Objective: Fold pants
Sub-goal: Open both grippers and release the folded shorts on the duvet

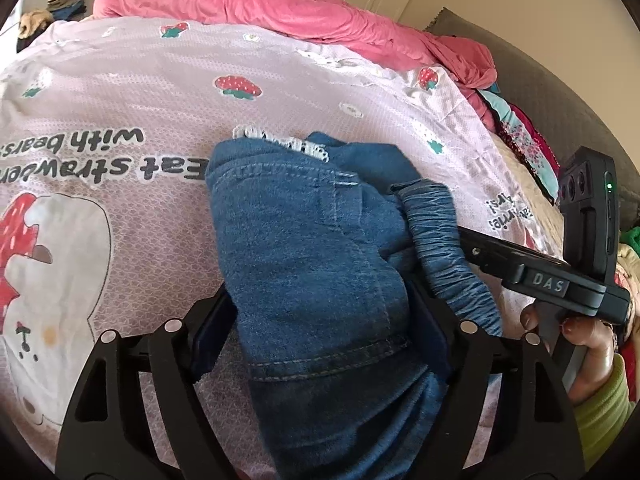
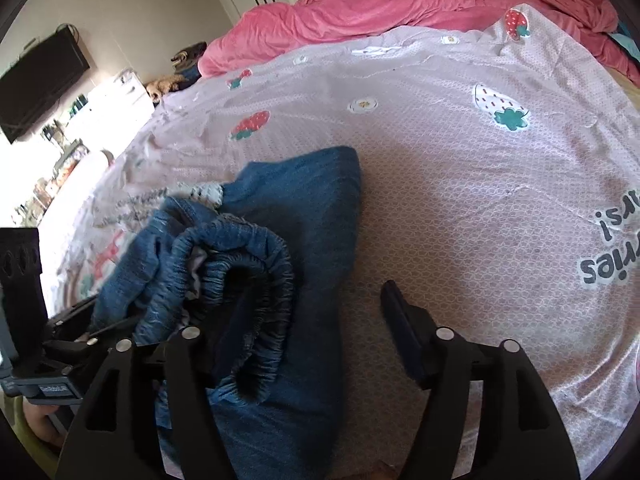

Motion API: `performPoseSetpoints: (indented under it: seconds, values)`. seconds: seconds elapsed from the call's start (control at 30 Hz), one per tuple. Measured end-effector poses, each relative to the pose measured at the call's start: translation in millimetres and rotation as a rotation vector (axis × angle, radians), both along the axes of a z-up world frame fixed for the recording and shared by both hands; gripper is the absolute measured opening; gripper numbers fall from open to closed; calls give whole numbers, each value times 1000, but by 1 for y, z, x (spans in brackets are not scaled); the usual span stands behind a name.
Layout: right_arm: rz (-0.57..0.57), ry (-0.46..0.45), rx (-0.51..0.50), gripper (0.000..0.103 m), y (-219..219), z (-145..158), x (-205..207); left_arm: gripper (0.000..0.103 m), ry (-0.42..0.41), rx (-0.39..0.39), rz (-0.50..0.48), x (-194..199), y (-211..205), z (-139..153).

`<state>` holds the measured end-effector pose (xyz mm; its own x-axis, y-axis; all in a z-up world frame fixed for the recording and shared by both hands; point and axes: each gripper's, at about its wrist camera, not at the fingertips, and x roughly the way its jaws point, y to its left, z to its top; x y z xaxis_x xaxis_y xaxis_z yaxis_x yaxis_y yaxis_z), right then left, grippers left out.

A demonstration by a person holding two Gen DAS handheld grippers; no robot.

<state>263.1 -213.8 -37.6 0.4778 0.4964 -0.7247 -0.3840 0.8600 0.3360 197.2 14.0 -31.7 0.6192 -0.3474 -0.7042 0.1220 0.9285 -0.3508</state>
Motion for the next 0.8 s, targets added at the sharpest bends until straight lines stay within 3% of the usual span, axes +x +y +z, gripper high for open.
performPoseSetpoints:
  seconds: [0.07,0.2,0.27,0.33,0.5,0.8]
  values:
    - [-10,-22,4,72,-3,7,-5,76,-15,0,2,-4,0,5]
    - [-38,-74,0,90,-11,25,-20,84,-46,-20,17,-16,3,19]
    - [-42,-105,14,93,-14,34,-27,93,-73,-17,31,-26,5,29]
    - [-51,-142,16,97,-18,46,-38,93,-103,-9,47,-36,6,39]
    - [-47,-212,33,98,-27,70,-67,93,-162,15,78,-70,10,63]
    - [-22,-270,30,98,-33,81,-123,94,-162,71,124,-119,7,70]
